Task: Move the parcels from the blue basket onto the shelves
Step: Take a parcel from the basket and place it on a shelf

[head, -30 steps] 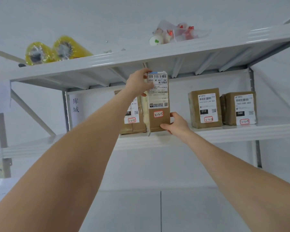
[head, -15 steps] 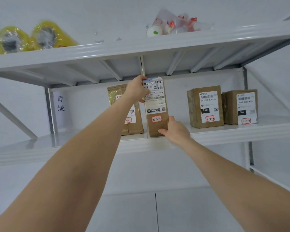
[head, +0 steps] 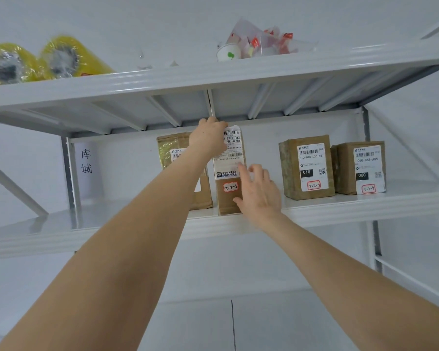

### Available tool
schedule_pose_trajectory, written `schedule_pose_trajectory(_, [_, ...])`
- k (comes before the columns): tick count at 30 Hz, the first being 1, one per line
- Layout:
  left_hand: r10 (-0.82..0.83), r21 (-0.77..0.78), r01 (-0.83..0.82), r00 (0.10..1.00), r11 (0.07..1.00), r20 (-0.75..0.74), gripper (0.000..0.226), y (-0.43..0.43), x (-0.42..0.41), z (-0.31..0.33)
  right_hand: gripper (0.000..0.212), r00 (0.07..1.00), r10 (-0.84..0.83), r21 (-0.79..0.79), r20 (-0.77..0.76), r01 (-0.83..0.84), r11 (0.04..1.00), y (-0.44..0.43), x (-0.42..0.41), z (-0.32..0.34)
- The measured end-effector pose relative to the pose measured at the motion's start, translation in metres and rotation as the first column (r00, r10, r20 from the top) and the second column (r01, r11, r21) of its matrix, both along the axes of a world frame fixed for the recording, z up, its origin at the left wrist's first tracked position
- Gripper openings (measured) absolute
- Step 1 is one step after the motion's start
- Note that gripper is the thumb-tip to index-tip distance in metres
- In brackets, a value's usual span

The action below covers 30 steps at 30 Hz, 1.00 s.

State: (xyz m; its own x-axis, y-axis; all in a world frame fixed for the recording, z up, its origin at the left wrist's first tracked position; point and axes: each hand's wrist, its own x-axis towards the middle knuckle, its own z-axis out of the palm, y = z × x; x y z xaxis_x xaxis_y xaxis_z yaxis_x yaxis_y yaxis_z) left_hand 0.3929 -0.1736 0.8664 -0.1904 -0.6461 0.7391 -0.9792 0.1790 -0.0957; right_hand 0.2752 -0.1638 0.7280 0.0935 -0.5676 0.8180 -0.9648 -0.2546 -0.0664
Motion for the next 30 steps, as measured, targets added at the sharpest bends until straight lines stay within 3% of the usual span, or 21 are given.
schedule_pose_trajectory(3, [0.005, -0.016, -0.004, 0.998, 1.0, 0.058, 0.066, -0.001, -0.002, -0.001, 0.074, 0.987, 0.084, 0.042, -0.139, -0.079, 0.996, -0.001, 0.008, -0.004])
schedule_pose_trajectory(7, [0.027, -0.045, -0.023, 0.996, 0.999, 0.085, 0.064, -0.002, -0.002, -0.002, 0.087, 0.99, 0.087, 0.204, -0.109, -0.063, 0.977, 0.003, 0.016, -0.01])
schedule_pose_trajectory(12, [0.065, -0.104, -0.052, 0.991, 0.993, 0.121, 0.056, -0.005, -0.006, 0.001, 0.086, 0.993, 0.065, 0.204, -0.1, -0.043, 0.978, 0.003, 0.017, -0.011])
schedule_pose_trajectory(25, [-0.005, -0.074, 0.011, 0.997, 0.997, 0.078, 0.063, -0.029, 0.0, -0.002, 0.07, 0.996, 0.074, 0.195, -0.041, -0.065, 0.979, -0.014, 0.022, -0.005])
schedule_pose_trajectory(30, [-0.041, -0.062, 0.043, 0.998, 0.997, 0.044, 0.066, -0.043, 0.001, -0.006, 0.061, 0.993, 0.104, 0.222, 0.052, -0.113, 0.968, -0.026, 0.023, -0.004])
